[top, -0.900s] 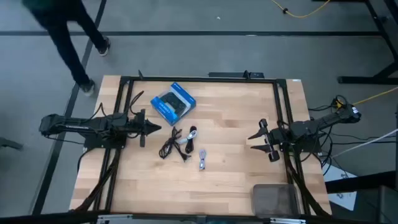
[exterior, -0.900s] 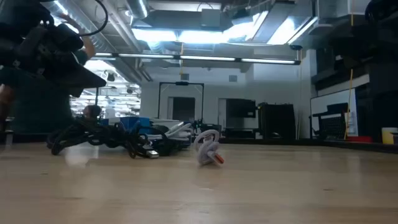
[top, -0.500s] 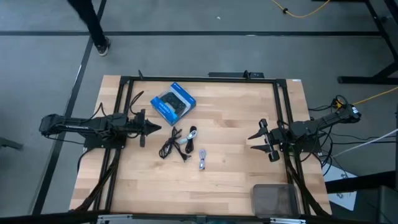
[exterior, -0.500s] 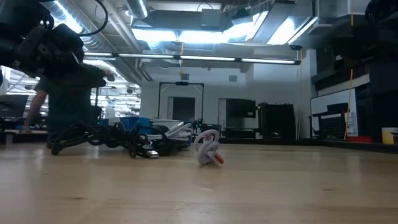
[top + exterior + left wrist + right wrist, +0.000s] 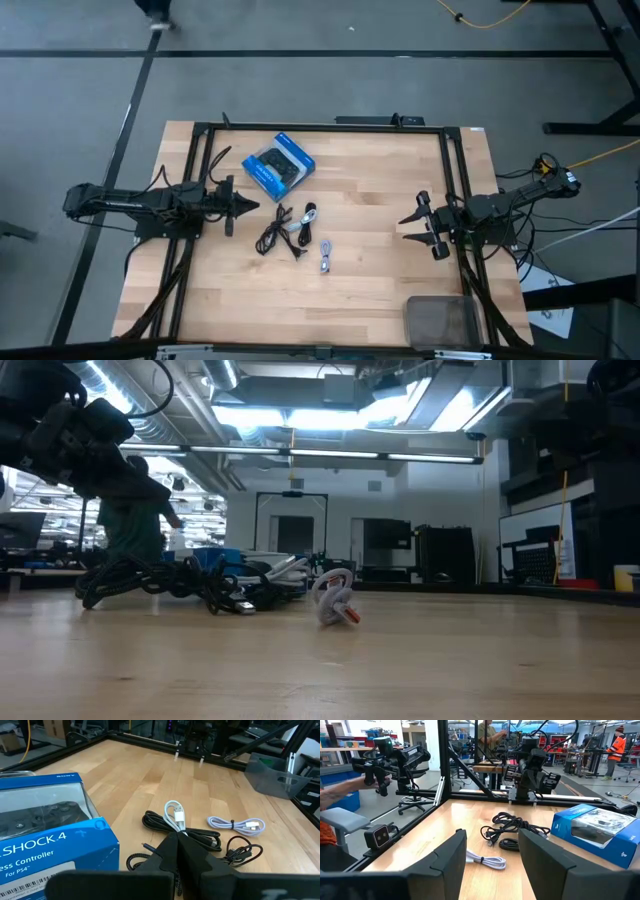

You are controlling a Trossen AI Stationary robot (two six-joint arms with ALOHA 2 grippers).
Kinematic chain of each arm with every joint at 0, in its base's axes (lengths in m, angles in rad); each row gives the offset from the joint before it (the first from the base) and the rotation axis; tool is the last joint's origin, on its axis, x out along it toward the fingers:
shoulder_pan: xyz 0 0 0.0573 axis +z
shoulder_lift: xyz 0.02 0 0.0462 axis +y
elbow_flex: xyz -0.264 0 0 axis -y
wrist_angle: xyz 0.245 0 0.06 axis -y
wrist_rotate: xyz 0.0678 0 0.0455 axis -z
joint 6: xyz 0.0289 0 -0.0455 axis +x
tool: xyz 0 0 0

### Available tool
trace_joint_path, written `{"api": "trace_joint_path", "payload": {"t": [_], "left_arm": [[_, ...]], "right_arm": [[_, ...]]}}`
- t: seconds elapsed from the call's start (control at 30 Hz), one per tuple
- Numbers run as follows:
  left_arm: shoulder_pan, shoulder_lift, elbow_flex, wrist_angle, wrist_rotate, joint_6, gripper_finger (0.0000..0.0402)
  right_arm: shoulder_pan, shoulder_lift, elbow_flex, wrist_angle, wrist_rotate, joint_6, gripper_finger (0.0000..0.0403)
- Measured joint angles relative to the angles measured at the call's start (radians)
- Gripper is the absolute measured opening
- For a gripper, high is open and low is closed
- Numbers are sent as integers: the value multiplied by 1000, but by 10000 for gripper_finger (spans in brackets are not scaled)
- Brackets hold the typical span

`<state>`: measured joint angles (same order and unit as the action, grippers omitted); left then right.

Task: Pick and place USB-C Cables

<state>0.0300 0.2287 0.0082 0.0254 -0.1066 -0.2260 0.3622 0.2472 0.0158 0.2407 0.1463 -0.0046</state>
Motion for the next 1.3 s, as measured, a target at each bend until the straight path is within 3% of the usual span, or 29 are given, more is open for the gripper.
{"api": "trace_joint_path", "payload": {"t": [0.47,0.73,1.07,1.2,1.3], "left_arm": [[0,0,0,74,-51,46,0],[0,0,0,211,-123,51,0],[0,0,0,537,-145,188,0],[0,0,0,612,-130,147,0],[0,8,6,641,-48,122,0]], "right_arm": [[0,1,0,138,6,101,184],[0,0,0,320,169,101,184],[0,13,0,721,176,-230,184],[0,49,2,754,176,-205,184],[0,99,23,753,176,-183,184]]}}
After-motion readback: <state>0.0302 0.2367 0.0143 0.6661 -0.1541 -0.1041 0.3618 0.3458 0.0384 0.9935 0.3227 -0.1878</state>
